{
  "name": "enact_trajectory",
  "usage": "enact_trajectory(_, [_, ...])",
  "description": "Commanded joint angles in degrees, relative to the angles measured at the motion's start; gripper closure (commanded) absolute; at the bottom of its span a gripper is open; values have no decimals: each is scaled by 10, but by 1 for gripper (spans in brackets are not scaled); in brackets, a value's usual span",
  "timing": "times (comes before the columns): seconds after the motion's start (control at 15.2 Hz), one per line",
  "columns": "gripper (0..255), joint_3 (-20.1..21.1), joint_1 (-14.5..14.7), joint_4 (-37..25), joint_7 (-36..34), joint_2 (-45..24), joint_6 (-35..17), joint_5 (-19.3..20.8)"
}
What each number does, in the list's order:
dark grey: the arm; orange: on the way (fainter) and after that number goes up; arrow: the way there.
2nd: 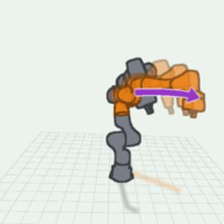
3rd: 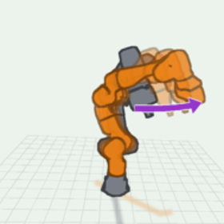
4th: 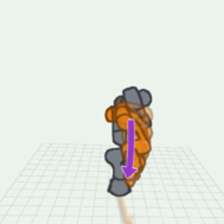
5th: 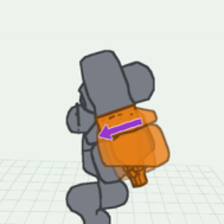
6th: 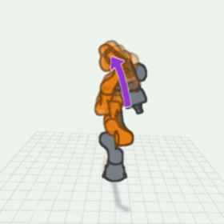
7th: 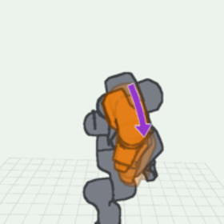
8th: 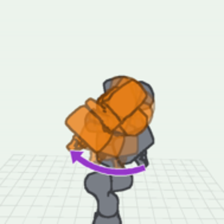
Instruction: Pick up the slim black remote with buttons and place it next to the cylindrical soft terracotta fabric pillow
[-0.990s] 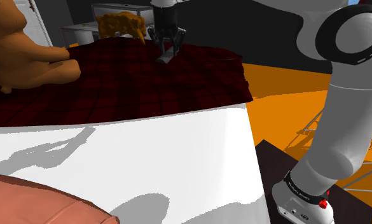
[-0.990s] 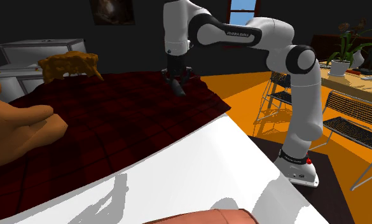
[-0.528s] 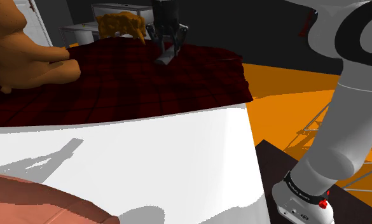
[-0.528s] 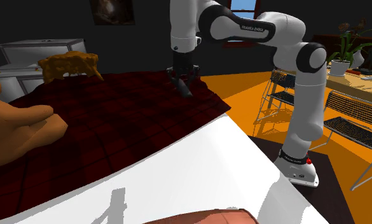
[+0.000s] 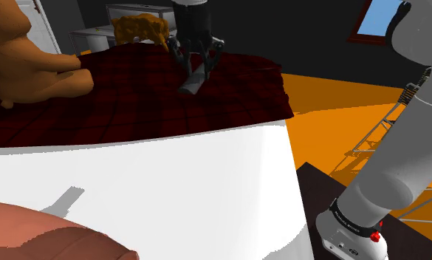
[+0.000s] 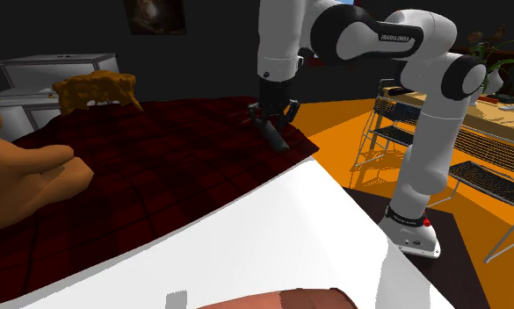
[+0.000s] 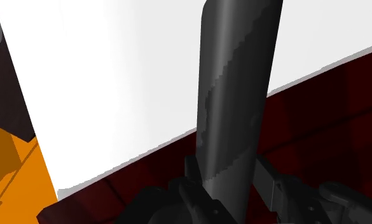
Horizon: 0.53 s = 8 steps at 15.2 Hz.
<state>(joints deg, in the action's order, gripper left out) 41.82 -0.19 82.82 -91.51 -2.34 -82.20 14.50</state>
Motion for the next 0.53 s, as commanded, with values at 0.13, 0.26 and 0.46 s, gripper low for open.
enact_trajectory(0.13, [255, 17, 15, 30, -36, 37, 6, -27])
enact_trajectory(0.26, [255, 28, 25, 39, -57, 50, 10, -37])
enact_trajectory(0.46, [255, 46, 41, 47, -91, 63, 18, -50])
